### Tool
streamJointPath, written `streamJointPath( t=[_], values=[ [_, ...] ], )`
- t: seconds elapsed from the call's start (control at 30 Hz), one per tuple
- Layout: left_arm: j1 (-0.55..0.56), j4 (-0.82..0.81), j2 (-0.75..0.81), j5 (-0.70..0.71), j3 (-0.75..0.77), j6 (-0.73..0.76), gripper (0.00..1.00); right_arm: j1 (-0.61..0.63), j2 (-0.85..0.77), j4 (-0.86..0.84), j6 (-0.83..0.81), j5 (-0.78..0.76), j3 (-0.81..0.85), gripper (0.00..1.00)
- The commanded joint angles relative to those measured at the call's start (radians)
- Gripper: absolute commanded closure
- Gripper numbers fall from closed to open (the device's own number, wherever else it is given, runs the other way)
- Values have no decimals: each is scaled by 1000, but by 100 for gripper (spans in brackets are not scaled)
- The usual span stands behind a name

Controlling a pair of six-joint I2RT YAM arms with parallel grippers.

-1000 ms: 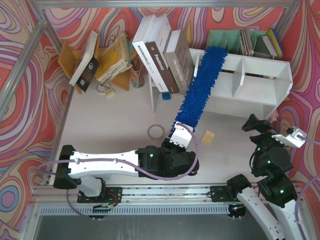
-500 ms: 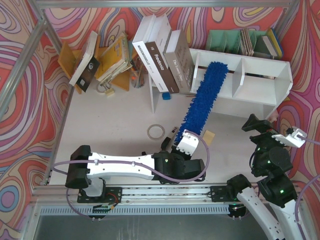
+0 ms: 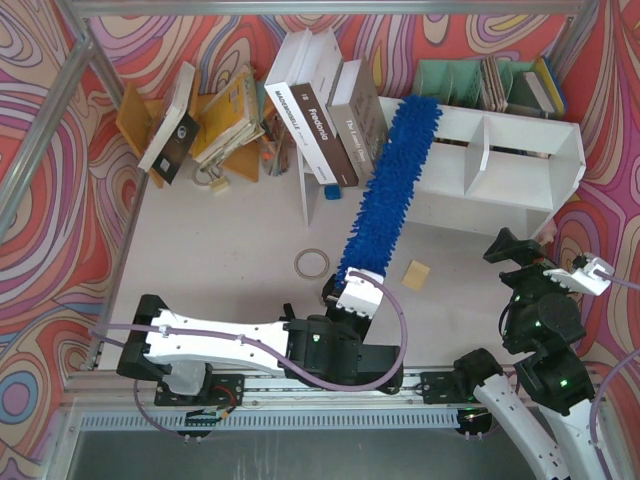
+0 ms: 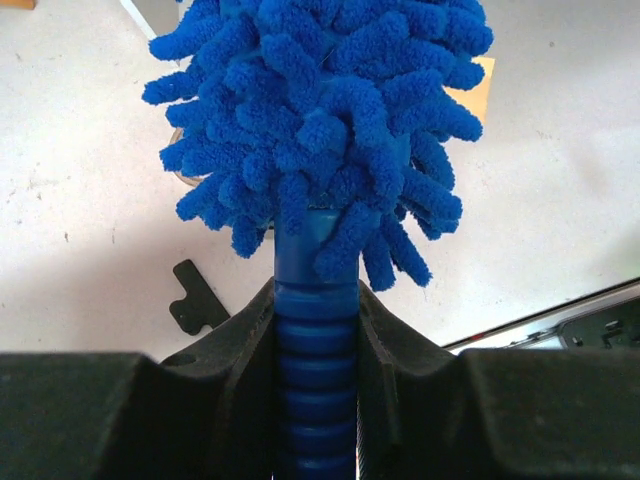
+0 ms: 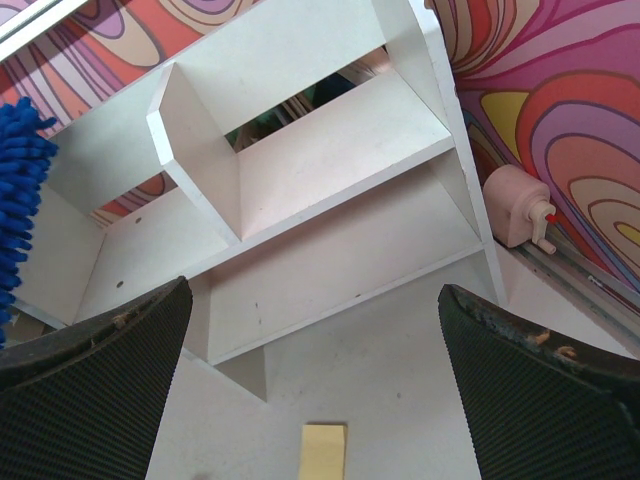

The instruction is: Dust the bookshelf with a duster

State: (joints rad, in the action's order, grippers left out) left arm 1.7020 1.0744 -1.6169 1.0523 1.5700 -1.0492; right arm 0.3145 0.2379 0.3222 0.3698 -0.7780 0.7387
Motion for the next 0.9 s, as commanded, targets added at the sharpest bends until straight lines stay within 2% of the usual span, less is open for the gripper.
streamJointPath(
  t=[0.0, 0.27, 0.47, 0.63, 0.73, 0.87],
  values=[
    [4, 81, 14, 59, 24, -72, 100, 0, 5, 5, 13, -9, 23, 1],
    [4, 45, -3, -60, -35, -73, 100, 0, 5, 8, 16, -9, 22, 1],
    [4, 64, -43, -156, -8, -47, 100, 0, 6, 10, 15, -7, 25, 1],
    [3, 58, -32, -175, -37, -69, 100, 0, 1, 11, 18, -9, 24, 1],
    [3, 34, -25, -182, -45, -29, 100, 0, 2, 12, 19, -9, 24, 1],
    [4, 74, -22, -108, -4, 0, 100, -1, 1, 12, 18, -6, 24, 1]
  ],
)
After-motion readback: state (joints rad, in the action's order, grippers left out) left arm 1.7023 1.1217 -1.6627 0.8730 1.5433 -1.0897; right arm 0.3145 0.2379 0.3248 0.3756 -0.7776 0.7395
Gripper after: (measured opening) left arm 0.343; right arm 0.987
